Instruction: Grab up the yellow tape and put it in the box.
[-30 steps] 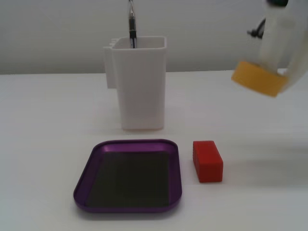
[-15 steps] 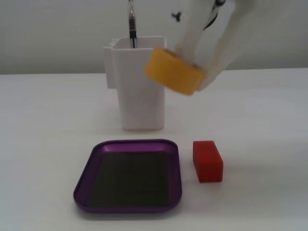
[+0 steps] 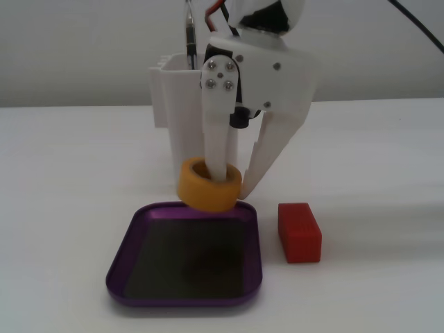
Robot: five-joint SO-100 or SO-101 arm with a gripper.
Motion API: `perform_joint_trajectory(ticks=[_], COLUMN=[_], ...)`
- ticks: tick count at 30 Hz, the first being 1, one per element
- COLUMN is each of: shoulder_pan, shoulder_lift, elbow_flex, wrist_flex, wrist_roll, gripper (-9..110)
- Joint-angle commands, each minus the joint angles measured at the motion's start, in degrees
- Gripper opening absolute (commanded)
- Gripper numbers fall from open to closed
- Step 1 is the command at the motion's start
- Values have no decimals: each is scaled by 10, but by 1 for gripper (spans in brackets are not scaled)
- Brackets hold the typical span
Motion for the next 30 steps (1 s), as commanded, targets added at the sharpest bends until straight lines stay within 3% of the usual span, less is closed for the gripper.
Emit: perform_joint_trajectory(ticks=[1,17,22,30], shoulder_pan=[-4,-4,-4,-6], shoulder_lift=[-1,-26,-25,18], elbow_flex=[-24,-24,-24,-104], wrist_flex=[-25,-28,-25,103], wrist_roll=[2,-1,1,4], gripper=[0,0,7,15])
